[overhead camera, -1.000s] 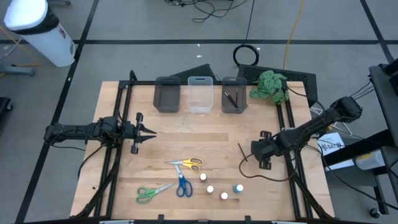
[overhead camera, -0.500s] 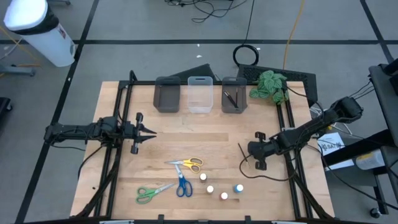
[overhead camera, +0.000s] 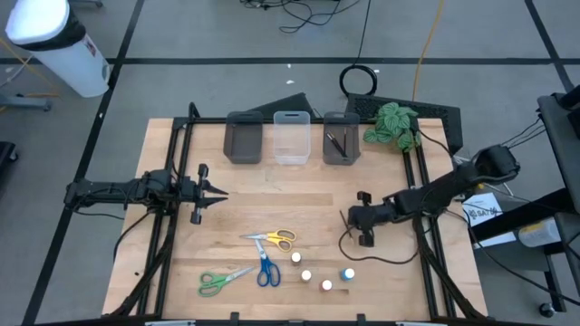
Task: Pick & Place Paint Supplies
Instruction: Put the black paintbrush into the right black bin
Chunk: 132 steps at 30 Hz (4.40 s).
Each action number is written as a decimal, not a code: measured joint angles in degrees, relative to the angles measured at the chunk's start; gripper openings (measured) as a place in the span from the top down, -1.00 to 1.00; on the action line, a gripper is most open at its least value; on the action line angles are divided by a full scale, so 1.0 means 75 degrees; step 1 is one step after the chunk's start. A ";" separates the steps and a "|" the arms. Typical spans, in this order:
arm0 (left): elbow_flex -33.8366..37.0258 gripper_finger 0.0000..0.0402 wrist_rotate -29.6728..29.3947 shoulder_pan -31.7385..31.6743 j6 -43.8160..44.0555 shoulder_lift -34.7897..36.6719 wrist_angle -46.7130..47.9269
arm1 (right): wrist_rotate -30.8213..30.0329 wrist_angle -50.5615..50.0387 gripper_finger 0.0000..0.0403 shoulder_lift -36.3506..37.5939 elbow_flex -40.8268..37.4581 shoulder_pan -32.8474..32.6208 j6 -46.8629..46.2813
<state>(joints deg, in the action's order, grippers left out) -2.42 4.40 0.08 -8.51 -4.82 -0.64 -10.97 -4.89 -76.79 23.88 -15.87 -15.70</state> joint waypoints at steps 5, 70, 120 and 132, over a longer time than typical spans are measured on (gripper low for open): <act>0.0000 0.64 0.0000 0.0001 0.0000 -0.0001 0.0000 | -0.0295 0.1409 1.00 -0.0310 -0.0023 0.0622 0.0648; 0.0000 0.64 0.0000 0.0003 -0.0003 0.0000 0.0003 | 0.0601 0.2726 1.00 -0.2092 -0.0006 0.1823 0.1618; -0.0001 0.64 0.0000 0.0002 -0.0003 -0.0001 0.0000 | 0.1004 -0.4948 0.45 0.2009 -0.0015 -0.0040 -0.2849; 0.0000 0.64 0.0000 0.0003 -0.0001 -0.0003 0.0003 | 0.1477 -0.4230 0.97 0.1059 -0.0068 -0.0365 -0.2850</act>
<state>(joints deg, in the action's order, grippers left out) -2.42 4.40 0.10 -8.52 -4.84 -0.62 0.11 -36.62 -68.85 23.37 -18.61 -37.07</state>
